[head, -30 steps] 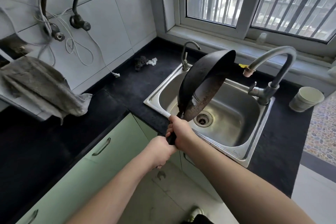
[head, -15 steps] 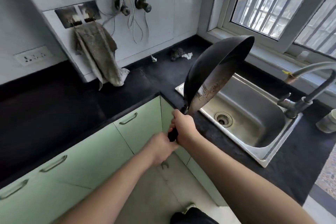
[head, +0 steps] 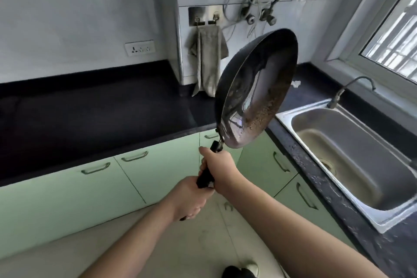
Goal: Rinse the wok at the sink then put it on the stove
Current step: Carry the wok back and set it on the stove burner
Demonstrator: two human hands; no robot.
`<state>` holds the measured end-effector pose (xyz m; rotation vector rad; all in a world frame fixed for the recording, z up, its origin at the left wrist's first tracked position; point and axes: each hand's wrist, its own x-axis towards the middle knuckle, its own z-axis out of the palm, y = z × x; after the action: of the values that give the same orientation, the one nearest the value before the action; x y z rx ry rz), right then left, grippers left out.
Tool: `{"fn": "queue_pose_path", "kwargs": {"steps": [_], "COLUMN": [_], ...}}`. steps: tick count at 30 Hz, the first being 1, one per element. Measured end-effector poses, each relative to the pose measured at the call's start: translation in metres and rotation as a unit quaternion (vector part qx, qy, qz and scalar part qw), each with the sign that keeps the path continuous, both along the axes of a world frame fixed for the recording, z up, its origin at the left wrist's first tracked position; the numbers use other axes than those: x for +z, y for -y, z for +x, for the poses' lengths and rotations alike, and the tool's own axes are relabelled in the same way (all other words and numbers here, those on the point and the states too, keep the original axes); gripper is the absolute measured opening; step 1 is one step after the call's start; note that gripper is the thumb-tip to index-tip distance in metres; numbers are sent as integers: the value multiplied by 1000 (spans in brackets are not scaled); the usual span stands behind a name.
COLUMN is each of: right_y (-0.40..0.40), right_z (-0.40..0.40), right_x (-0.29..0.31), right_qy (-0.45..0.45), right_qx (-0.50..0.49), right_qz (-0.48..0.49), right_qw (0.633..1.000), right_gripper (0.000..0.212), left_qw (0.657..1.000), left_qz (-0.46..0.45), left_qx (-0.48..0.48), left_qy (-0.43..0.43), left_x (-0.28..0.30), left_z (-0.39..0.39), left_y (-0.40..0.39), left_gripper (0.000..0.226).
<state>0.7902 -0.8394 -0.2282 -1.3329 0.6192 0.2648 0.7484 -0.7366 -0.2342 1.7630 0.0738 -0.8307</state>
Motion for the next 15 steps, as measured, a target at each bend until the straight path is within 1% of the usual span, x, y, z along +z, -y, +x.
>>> {"fn": "queue_pose_path", "kwargs": {"steps": [4, 9, 12, 15], "right_y": [-51, -102, -128, -147], "right_z": [-12, -26, -30, -31], "right_x": [-1, 7, 15, 27], "right_qy": [-10, -20, -9, 16], "right_qx": [80, 174, 241, 328], "right_qz": [36, 56, 57, 75], "right_qw": [996, 983, 969, 942], "right_gripper": [18, 17, 17, 19], "left_qw": [998, 991, 976, 953], "left_qz": [-35, -90, -158, -234], "left_qx": [43, 98, 146, 190], "left_qy": [-11, -18, -25, -29], "left_x": [4, 2, 5, 14], "left_z": [-27, -56, -71, -83], "left_y": [-54, -106, -129, -147], "left_gripper": [35, 48, 44, 36]}}
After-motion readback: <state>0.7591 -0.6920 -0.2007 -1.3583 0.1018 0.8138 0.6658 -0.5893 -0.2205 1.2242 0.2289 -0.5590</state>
